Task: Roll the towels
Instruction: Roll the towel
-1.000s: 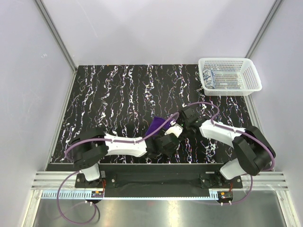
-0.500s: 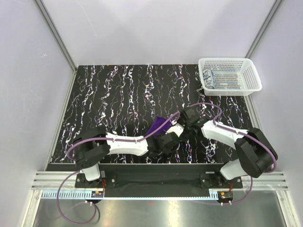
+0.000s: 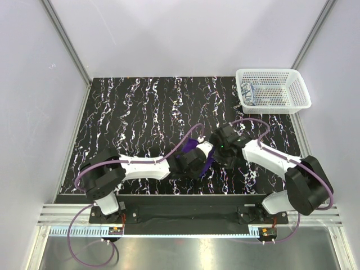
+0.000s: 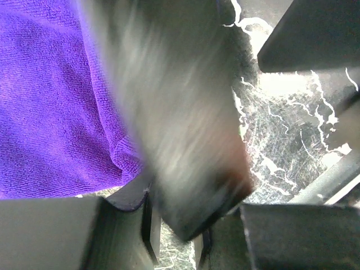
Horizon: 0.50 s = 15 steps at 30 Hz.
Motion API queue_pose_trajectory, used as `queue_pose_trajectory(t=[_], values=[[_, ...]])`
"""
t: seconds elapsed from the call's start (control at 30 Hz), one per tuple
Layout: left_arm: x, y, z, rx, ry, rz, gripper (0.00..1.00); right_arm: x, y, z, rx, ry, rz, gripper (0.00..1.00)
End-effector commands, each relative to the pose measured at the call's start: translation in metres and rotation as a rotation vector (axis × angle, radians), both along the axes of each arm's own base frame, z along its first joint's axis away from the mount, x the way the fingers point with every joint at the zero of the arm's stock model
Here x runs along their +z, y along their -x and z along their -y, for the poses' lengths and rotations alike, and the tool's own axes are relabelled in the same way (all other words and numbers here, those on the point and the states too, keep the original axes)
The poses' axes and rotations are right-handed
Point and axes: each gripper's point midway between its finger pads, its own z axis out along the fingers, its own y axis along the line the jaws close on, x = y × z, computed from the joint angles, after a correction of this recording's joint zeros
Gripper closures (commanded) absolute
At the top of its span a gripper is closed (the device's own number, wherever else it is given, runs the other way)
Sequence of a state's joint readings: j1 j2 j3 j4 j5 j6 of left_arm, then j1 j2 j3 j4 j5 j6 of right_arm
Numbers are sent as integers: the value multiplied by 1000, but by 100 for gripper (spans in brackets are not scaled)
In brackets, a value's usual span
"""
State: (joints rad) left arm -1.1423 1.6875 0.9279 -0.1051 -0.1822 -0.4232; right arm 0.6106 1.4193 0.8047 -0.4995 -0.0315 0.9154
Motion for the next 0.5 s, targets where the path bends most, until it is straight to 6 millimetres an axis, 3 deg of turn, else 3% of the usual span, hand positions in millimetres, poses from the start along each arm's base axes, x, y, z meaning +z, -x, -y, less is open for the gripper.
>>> queue_pose_trajectory(t=[0.0, 0.23, 0.4, 0.43, 0.47], values=[[6, 10, 4, -23, 60, -42, 96, 21, -26, 33, -106, 45, 58, 0], [7, 10, 4, -27, 73, -58, 96, 39, -53, 67, -176, 81, 111, 0], [18, 17, 15, -52, 240, -239, 97, 87, -47, 67, -174, -28, 299, 0], [23, 8, 13, -33, 284, -261, 98, 96, -45, 65, -166, -62, 335, 0], [23, 17, 12, -62, 321, -327, 98, 109, -39, 64, -161, -112, 403, 0]])
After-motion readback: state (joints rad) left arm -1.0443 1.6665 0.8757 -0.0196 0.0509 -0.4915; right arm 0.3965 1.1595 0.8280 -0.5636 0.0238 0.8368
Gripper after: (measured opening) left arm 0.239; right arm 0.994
